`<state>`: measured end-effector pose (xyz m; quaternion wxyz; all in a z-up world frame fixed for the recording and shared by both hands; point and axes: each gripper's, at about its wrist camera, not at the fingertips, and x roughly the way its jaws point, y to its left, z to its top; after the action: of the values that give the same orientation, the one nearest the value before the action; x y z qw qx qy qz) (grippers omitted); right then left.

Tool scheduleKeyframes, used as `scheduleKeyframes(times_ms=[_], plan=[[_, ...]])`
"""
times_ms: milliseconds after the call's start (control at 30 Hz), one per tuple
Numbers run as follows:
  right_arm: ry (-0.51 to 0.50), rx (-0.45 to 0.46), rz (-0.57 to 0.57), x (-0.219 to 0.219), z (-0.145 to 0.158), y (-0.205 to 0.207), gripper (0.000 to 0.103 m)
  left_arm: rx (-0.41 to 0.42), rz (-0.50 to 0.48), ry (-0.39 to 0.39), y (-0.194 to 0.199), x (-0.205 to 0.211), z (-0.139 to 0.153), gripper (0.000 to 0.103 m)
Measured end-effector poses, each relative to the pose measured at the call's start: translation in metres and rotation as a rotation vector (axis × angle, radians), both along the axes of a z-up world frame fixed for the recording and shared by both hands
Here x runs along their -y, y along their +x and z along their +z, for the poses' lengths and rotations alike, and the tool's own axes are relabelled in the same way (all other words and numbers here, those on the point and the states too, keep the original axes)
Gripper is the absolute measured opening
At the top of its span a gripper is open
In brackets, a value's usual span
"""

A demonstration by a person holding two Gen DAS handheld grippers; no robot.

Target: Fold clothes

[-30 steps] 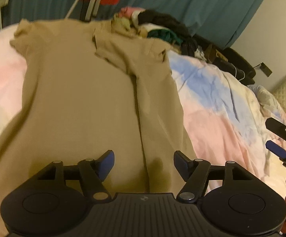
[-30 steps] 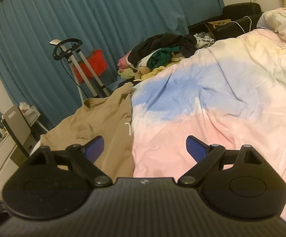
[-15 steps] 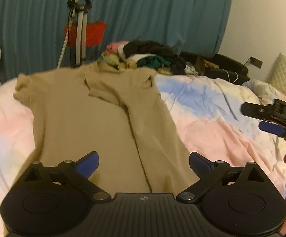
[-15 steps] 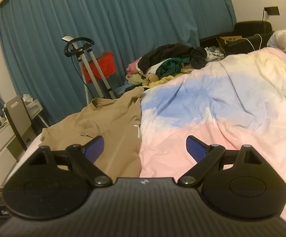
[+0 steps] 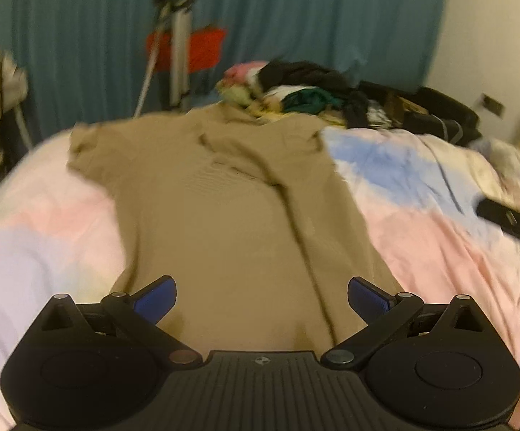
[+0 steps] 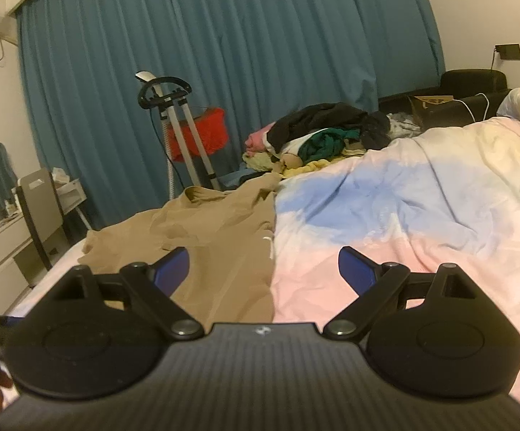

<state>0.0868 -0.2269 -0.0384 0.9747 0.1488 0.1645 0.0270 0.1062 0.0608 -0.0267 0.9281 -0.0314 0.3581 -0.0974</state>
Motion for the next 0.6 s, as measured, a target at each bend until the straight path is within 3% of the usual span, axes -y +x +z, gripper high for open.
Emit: scheduleKeyframes(times_ms=[233, 400, 467, 600], plan=[[0.014, -0.012, 0.013, -0.007, -0.006, 0.011, 0.091, -0.125, 0.206, -0.164, 0.058, -0.069, -0.009, 0.102], [-0.005, -0.019, 0.002, -0.013, -0.017, 0.025, 0.091, -0.168, 0.452, -0.428, 0.109, -0.125, -0.034, 0.099], [-0.005, -0.028, -0.008, -0.015, -0.022, 0.035, 0.091, -0.145, 0.494, -0.518, 0.136, -0.142, -0.048, 0.096], [-0.005, -0.073, 0.005, -0.021, -0.038, 0.055, 0.091, -0.065, 0.549, -0.510, 0.178, -0.165, -0.065, 0.092]])
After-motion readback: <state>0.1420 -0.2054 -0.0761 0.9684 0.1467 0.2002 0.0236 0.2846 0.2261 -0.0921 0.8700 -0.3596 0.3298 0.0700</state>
